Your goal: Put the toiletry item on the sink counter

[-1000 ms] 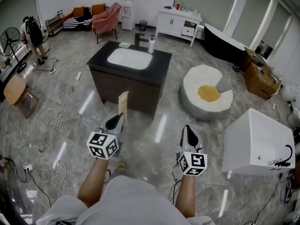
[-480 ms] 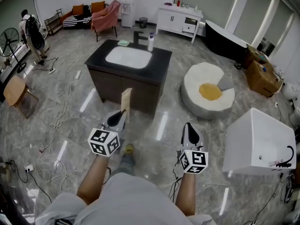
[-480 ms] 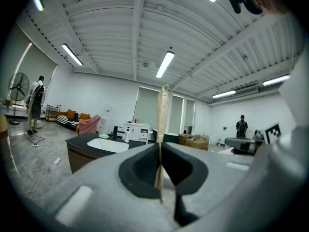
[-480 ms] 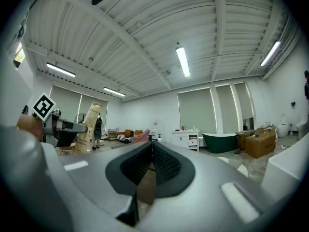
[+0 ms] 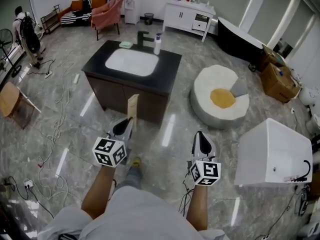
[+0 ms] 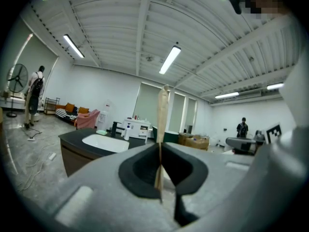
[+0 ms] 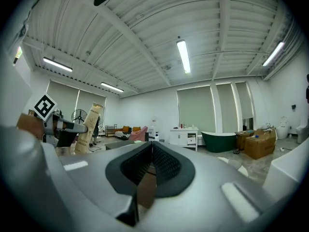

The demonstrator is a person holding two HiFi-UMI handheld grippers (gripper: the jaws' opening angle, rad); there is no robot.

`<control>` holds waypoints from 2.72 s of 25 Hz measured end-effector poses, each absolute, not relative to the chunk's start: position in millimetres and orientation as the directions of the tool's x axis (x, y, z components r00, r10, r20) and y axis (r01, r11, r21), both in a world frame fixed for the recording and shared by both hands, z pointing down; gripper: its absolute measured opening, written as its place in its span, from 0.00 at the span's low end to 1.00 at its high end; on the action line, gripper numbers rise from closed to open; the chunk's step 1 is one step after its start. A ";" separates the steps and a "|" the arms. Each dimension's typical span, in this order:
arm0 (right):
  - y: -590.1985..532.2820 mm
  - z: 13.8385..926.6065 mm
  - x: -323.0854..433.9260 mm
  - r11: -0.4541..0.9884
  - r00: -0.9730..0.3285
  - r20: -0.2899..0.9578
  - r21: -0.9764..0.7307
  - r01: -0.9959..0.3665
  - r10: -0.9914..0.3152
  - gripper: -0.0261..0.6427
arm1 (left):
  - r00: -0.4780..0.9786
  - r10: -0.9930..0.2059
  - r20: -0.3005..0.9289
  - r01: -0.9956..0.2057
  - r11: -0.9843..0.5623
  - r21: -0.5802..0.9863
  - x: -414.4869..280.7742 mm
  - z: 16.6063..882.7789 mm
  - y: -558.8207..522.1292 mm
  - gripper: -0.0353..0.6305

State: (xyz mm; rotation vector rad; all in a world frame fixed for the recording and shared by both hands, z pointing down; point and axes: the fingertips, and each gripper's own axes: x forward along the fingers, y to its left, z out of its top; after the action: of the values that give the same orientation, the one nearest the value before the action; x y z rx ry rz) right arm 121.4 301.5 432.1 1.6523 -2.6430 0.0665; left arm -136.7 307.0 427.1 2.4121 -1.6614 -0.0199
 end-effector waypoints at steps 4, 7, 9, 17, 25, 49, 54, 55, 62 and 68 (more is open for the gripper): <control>257.7 430.0 108.3 0.423 -0.424 0.054 -0.025 -0.906 -0.904 0.05 | 0.381 -0.916 0.121 -0.915 -0.355 0.193 -148.8 428.4 258.4 0.06; 222.2 427.5 97.0 0.405 -0.406 0.060 -0.027 -0.914 -0.912 0.05 | 0.395 -0.910 0.127 -0.909 -0.367 0.198 -162.1 427.0 217.5 0.06; 198.1 426.4 87.9 0.395 -0.396 0.066 -0.028 -0.918 -0.916 0.05 | 0.410 -0.903 0.127 -0.903 -0.382 0.199 -171.0 425.5 189.6 0.06; 103.9 424.5 47.1 0.326 -0.327 0.085 -0.025 -0.945 -0.941 0.05 | 0.469 -0.873 0.136 -0.874 -0.437 0.214 -211.9 427.0 76.5 0.06; 52.9 432.8 16.0 0.283 -0.283 0.101 -0.018 -0.959 -0.954 0.05 | 0.505 -0.851 0.145 -0.853 -0.468 0.230 -242.2 438.6 14.7 0.06; -124.7 440.3 43.9 0.338 -0.342 0.075 -0.054 -0.939 -0.937 0.05 | 0.488 -0.852 0.189 -0.865 -0.445 0.231 -201.1 455.8 -133.4 0.06; -189.5 450.4 75.4 0.366 -0.371 0.085 -0.062 -0.928 -0.925 0.05 | 0.473 -0.855 0.213 -0.874 -0.425 0.237 -167.0 466.9 -191.6 0.06; -202.5 452.8 80.6 0.371 -0.376 0.089 -0.065 -0.926 -0.922 0.05 | 0.469 -0.856 0.217 -0.876 -0.419 0.239 -160.8 468.9 -203.3 0.06; -288.1 460.5 117.6 0.415 -0.423 0.098 -0.096 -0.905 -0.901 0.05 | 0.435 -0.867 0.243 -0.895 -0.386 0.225 -120.0 473.8 -277.8 0.06; -339.9 467.4 138.6 0.462 -0.472 0.099 -0.110 -0.880 -0.876 0.05 | 0.381 -0.887 0.261 -0.920 -0.335 0.206 -100.8 476.9 -319.8 0.06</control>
State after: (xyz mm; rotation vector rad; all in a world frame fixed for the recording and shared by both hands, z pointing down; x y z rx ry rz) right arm 138.6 -339.9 467.4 1.5989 -2.6623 0.2271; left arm -100.8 -319.8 476.9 2.3284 -1.5818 0.1456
